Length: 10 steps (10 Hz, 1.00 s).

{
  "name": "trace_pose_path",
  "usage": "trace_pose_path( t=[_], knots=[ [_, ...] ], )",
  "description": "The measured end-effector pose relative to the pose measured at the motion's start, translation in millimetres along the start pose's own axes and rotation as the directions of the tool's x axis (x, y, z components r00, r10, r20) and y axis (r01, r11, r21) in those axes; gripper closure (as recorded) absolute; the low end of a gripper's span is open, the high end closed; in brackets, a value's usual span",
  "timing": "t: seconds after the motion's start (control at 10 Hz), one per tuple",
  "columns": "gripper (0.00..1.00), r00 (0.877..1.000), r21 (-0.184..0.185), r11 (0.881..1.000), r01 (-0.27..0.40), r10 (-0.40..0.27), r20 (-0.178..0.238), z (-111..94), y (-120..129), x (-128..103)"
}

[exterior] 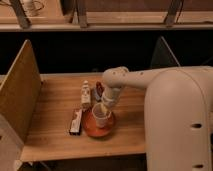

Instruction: Place the ceramic cup in the ceramic bowl

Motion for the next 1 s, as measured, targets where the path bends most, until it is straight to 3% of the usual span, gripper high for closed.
trace_pose_path(
  t=[0.2, 0.8, 1.0],
  knots=[
    [0.89, 1.000, 0.019, 1.000, -0.008, 0.007, 0.012, 3, -2, -6],
    [0.29, 0.997, -0.008, 1.000, 0.020, -0.020, 0.074, -4, 23, -28],
    [0.26, 0.997, -0.022, 0.999, 0.025, -0.023, 0.075, -3, 27, -26]
  ],
)
